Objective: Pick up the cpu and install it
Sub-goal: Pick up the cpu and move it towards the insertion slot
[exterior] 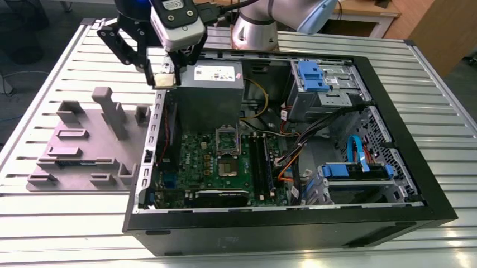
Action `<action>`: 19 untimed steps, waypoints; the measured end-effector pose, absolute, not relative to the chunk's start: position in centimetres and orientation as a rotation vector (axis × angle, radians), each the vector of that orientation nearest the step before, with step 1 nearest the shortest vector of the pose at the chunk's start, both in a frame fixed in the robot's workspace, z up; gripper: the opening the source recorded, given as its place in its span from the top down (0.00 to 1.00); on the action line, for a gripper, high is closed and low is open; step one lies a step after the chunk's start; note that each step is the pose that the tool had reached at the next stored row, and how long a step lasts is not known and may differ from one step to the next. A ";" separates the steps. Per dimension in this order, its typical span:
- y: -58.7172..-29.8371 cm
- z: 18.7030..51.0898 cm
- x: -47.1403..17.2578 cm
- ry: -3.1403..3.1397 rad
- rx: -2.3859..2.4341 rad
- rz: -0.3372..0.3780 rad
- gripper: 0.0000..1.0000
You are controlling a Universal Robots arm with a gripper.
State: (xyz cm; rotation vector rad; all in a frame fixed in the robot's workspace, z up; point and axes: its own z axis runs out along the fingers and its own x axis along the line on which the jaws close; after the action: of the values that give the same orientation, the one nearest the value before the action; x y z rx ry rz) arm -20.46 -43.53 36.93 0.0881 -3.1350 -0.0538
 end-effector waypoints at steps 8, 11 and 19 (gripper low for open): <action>-43.6 36.9 -19.6 -3.135 0.088 -0.054 0.53; -43.7 36.9 -19.1 -3.135 0.088 -0.054 0.53; -44.1 36.8 -17.6 -3.134 0.085 -0.054 0.53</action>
State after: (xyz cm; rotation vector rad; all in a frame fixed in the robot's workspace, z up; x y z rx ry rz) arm -17.59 -44.14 36.80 0.0845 -3.1339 -0.0539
